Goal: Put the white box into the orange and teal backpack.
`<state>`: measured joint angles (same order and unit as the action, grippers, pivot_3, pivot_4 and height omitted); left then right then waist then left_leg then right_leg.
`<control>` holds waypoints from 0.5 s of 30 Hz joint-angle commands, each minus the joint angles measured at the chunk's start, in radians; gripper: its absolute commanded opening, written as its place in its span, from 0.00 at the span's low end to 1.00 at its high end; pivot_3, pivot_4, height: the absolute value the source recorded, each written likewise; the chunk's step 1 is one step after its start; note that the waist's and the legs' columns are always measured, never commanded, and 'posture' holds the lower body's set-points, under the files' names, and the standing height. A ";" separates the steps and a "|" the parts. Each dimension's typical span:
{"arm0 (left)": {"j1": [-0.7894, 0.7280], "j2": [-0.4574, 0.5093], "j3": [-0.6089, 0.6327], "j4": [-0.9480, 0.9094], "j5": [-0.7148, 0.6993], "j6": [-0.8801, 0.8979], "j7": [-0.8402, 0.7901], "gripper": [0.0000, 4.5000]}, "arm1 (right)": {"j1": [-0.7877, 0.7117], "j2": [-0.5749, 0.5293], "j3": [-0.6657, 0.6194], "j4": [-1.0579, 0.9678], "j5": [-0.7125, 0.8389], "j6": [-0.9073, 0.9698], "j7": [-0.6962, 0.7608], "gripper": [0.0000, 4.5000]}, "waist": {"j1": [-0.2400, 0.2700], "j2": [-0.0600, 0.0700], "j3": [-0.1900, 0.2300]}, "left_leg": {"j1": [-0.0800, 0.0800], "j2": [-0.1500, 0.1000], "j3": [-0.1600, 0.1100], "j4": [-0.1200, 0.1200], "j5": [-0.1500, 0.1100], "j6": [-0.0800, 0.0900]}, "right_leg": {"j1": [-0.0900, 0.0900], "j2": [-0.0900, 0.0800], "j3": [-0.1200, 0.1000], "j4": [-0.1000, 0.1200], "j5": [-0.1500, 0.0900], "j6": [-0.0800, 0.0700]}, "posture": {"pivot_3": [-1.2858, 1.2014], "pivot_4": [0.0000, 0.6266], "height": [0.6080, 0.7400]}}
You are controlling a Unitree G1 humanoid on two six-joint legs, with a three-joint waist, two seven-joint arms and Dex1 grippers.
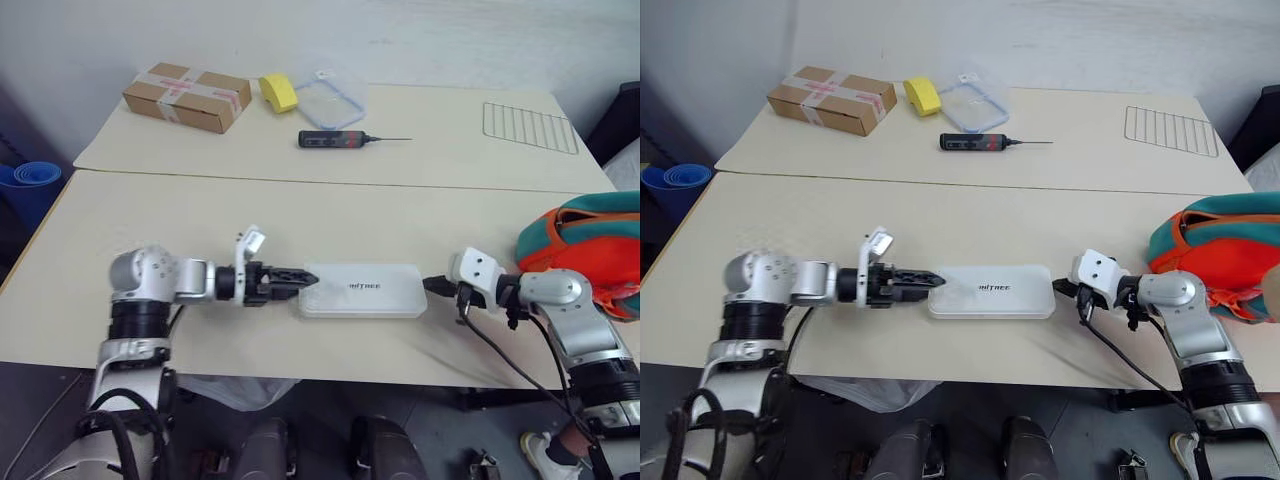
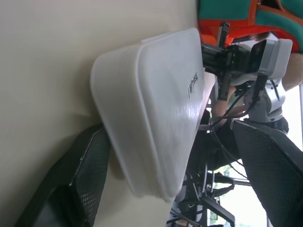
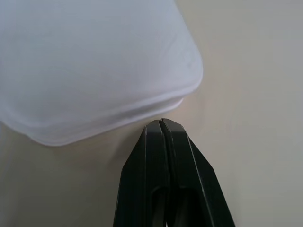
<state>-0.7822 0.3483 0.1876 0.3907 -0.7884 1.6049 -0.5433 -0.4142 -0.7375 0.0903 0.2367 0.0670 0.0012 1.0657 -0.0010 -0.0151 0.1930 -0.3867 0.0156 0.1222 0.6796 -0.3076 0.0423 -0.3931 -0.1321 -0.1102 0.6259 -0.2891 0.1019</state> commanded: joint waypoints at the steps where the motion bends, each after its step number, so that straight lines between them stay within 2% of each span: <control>1: -0.006 -0.037 0.008 0.037 0.035 0.009 0.035 0.93 | -0.001 0.024 0.024 -0.019 -0.007 -0.005 -0.005 0.00 | -0.001 0.000 0.000 | 0.000 0.000 0.000 0.000 0.000 0.000 | 0.000 0.000 0.000 0.000 0.000 0.000 | 0.52 0.24 1.00; 5: -0.003 -0.074 0.024 0.038 0.015 0.010 0.045 0.93 | 0.007 0.041 0.017 -0.031 -0.003 -0.014 -0.017 0.00 | -0.002 0.000 0.000 | 0.000 0.000 0.000 0.000 0.000 0.000 | 0.000 0.000 0.000 0.000 0.000 0.000 | 0.52 0.24 1.00; 8: 0.007 -0.098 0.047 0.026 0.007 0.010 0.061 0.81 | 0.020 0.045 0.012 -0.044 -0.004 -0.012 -0.030 0.00 | -0.002 0.000 0.000 | 0.000 0.000 0.000 0.000 0.000 -0.001 | 0.000 0.000 0.000 0.000 0.000 0.000 | 0.52 0.24 1.00; 10: 0.017 -0.106 0.061 0.013 0.002 0.010 0.070 0.67 | 0.036 0.042 -0.001 -0.052 -0.003 -0.011 -0.043 0.00 | -0.002 0.000 0.000 | 0.000 0.000 0.000 0.000 0.000 -0.001 | 0.000 0.000 0.000 0.000 0.000 0.000 | 0.52 0.24 1.00; 13: 0.039 -0.100 0.069 -0.030 -0.011 0.008 0.049 0.47 | 0.096 0.054 -0.088 -0.100 0.093 -0.005 -0.051 0.00 | 0.002 0.000 0.000 | 0.000 0.000 0.000 0.000 0.000 -0.001 | -0.001 0.000 0.000 0.000 0.000 0.000 | 0.52 0.24 1.00; 15: 0.058 -0.100 0.085 -0.077 -0.037 -0.017 0.016 0.36 | 0.174 0.038 -0.128 -0.158 0.136 0.006 -0.038 0.12 | 0.001 0.000 0.000 | -0.001 0.000 -0.001 0.000 0.000 -0.001 | 0.000 0.000 0.000 -0.001 0.000 0.000 | 0.52 0.24 1.00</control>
<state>-0.7418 0.2470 0.2632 0.3668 -0.8121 1.6040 -0.5102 -0.2824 -0.6882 0.0135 0.1502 0.1468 0.0051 1.0164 0.0002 -0.0151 0.1930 -0.3875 0.0159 0.1217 0.6790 -0.3081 0.0411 -0.3937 -0.1320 -0.1105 0.6250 -0.2892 0.1018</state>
